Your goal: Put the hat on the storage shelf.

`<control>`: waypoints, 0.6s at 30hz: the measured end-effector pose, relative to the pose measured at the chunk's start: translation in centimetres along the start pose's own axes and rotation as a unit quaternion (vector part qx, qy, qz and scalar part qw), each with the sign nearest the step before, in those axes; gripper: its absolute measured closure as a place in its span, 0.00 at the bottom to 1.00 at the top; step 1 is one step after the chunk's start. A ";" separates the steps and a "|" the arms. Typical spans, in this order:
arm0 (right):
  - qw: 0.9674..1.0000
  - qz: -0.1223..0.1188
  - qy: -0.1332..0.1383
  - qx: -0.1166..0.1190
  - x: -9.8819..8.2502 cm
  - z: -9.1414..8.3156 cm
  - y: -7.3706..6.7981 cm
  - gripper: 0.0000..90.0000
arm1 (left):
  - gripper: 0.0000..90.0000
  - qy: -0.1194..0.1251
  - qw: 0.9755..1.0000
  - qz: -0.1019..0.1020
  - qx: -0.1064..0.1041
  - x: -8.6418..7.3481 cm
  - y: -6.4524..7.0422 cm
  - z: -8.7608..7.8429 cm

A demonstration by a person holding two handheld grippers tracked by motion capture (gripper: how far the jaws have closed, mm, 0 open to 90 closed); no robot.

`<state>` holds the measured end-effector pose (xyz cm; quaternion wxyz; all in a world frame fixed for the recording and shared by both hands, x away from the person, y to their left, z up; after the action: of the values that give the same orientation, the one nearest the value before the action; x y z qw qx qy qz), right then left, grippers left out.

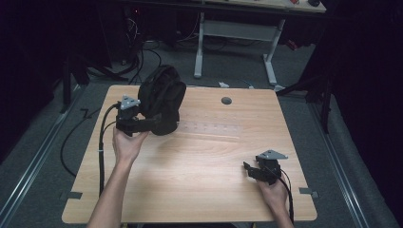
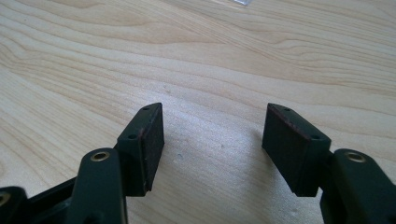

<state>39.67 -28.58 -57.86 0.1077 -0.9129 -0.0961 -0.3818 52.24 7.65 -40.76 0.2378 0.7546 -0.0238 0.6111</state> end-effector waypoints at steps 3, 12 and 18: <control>1.000 0.000 0.000 0.000 0.0 0.0 0.0 0.43 | 0.13 0.002 1.000 -0.003 0.008 0.1 -0.4 0.0; 1.000 0.000 0.000 0.000 0.0 0.0 0.0 0.43 | 0.04 0.004 1.000 -0.007 -0.013 0.1 -0.4 -1.4; 1.000 0.000 0.000 0.000 0.0 0.0 0.0 0.43 | 0.02 -0.005 1.000 -0.019 -0.022 -1.9 -0.8 -3.3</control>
<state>39.67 -28.58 -57.86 0.1077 -0.9129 -0.0961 -0.3818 49.02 9.18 -42.35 0.2661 0.7528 -0.0239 0.6015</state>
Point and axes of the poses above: each handheld gripper's, and its own axes: z roughly forward along the jaws, x roughly out of its top, y roughly to its right, the point moved 7 cm from there along z, roughly forward along the jaws, and after that the axes turned 11 degrees about z, right-handed, at the moved point
